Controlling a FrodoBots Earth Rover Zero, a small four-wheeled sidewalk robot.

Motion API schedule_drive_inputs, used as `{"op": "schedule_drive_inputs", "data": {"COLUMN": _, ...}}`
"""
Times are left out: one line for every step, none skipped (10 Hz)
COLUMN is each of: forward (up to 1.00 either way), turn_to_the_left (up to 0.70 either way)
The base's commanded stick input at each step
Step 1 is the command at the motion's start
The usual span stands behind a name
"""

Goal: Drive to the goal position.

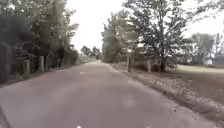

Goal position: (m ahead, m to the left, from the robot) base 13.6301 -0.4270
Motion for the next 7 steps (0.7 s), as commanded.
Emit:
{"op": "schedule_drive_inputs", "data": {"forward": 1.00, "turn_to_the_left": -0.02}}
{"op": "schedule_drive_inputs", "data": {"forward": 1.00, "turn_to_the_left": -0.01}}
{"op": "schedule_drive_inputs", "data": {"forward": 1.00, "turn_to_the_left": 0.00}}
{"op": "schedule_drive_inputs", "data": {"forward": 1.00, "turn_to_the_left": 0.00}}
{"op": "schedule_drive_inputs", "data": {"forward": 1.00, "turn_to_the_left": 0.00}}
{"op": "schedule_drive_inputs", "data": {"forward": 1.00, "turn_to_the_left": -0.01}}
{"op": "schedule_drive_inputs", "data": {"forward": 1.00, "turn_to_the_left": -0.02}}
